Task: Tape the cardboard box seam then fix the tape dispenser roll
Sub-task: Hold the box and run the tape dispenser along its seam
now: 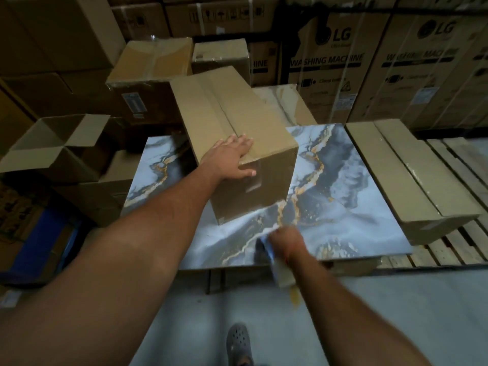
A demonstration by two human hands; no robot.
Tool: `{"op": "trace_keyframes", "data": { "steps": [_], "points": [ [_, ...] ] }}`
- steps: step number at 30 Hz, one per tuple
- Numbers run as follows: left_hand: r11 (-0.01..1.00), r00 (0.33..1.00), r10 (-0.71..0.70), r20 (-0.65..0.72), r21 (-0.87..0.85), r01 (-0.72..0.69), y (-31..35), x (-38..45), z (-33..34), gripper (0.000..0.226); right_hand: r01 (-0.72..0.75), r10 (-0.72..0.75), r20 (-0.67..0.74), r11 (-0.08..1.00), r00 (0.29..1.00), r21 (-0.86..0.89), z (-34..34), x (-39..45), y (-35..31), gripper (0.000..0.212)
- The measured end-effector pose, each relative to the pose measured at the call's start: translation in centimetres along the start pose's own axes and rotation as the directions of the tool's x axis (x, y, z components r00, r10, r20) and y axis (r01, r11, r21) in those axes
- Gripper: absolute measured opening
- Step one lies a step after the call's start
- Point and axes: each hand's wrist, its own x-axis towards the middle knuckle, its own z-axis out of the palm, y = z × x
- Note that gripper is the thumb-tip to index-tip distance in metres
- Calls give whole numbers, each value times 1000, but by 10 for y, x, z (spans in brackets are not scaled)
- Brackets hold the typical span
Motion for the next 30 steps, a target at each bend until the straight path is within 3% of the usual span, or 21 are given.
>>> {"op": "trace_keyframes", "data": {
  "steps": [1,4,18,23,30],
  "points": [
    [1000,1000,0,-13,19,0,-1,2,-3,103,18,-17,23,997,1000,-80,5,-1,18,25],
    [1000,1000,16,-19,-17,-16,-4,4,4,104,25,-25,10,998,1000,-58,10,-1,56,22],
    [1000,999,-4,-37,-19,4,3,-5,-2,103,250,-239,-81,953,968,171,-5,-4,30,19],
    [1000,999,-8,-43,-24,7,5,-5,-1,102,354,-347,-159,935,924,15,-19,2,35,24],
    [1000,998,-2,-71,-24,1,3,-3,2,102,317,-340,-217,939,915,-135,-45,30,41,28]
  ]
}}
